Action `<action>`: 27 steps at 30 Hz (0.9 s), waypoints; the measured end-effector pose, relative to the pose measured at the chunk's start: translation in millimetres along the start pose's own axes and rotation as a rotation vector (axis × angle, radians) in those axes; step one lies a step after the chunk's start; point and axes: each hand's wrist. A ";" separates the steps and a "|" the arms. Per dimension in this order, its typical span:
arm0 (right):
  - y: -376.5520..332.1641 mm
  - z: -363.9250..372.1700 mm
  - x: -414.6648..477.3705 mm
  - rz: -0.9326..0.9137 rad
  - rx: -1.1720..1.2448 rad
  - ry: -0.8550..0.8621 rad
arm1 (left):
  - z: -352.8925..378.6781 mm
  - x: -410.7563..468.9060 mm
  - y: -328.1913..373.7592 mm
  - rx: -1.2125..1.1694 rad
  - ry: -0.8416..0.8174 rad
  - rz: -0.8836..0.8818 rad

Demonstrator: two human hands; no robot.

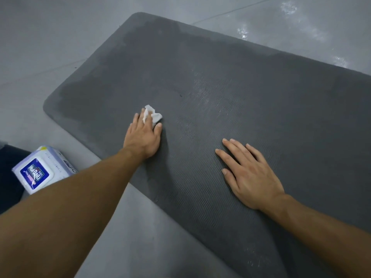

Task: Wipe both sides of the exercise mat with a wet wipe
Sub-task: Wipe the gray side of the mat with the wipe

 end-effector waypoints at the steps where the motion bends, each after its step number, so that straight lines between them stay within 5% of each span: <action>1: 0.1 0.1 0.0 0.000 0.002 0.001 | 1.2 -3.4 7.3 -0.060 0.023 0.044; 5: -0.3 -0.2 -0.9 0.008 -0.002 0.010 | 21.4 -41.1 36.3 0.025 -0.132 0.516; 12: -0.6 -0.7 -0.1 0.007 -0.024 0.016 | 35.5 -123.3 32.9 0.183 -0.348 0.805; 17: -0.1 1.1 -0.4 -0.007 -0.033 0.027 | 20.3 -119.3 -14.5 0.146 -0.233 0.648; 23: -0.2 1.9 -0.4 -0.011 -0.031 0.038 | 3.7 -97.6 -86.6 0.039 0.016 0.107; 27: -0.6 2.7 -0.4 -0.010 -0.035 0.047 | 9.8 -112.1 -80.9 -0.028 0.036 0.127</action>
Point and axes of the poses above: each hand's wrist, its own x-axis towards the middle knuckle, its own z-axis out of the palm, y = z × x, and after that the axes turned 10 degrees about -x, right-handed
